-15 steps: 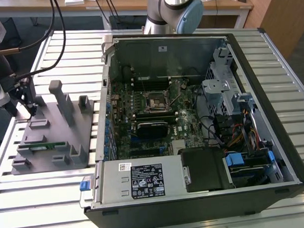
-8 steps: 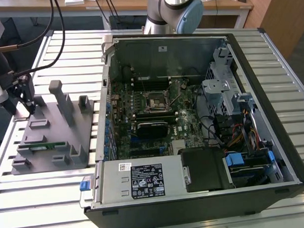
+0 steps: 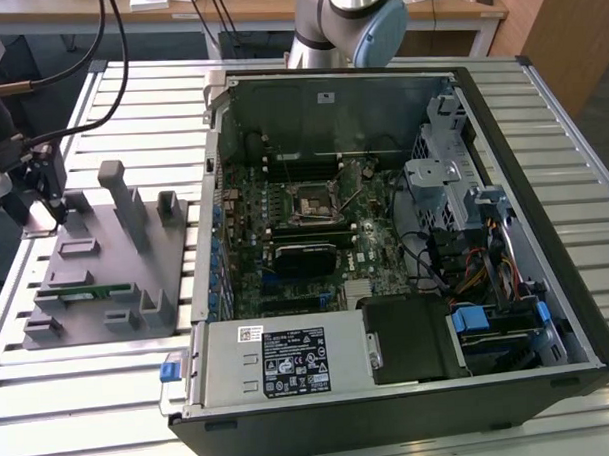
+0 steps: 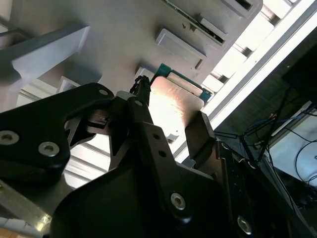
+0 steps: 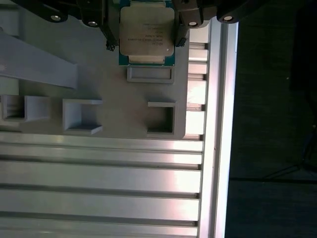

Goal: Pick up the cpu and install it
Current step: 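Pick up the cpu and move it towards the insertion slot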

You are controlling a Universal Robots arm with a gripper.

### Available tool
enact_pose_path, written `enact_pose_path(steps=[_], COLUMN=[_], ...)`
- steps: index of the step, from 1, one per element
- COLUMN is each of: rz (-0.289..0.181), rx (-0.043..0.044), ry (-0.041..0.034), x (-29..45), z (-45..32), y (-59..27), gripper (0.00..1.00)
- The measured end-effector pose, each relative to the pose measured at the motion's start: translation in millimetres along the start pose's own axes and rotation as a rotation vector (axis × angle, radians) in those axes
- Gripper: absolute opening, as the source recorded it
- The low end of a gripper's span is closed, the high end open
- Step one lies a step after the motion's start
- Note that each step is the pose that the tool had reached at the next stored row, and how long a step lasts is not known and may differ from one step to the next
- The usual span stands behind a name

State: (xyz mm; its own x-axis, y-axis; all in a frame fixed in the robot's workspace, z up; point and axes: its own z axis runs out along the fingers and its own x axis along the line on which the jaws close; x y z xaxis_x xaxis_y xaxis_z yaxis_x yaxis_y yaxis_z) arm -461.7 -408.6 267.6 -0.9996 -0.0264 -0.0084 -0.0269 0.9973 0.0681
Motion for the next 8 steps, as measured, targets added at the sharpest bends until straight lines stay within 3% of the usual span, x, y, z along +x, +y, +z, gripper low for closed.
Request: enact_pose_path(steps=[8], rz=[0.000], rx=[0.0000], ry=[0.0000], x=[-0.1], z=[-9.6], y=[0.8], gripper=[0.53])
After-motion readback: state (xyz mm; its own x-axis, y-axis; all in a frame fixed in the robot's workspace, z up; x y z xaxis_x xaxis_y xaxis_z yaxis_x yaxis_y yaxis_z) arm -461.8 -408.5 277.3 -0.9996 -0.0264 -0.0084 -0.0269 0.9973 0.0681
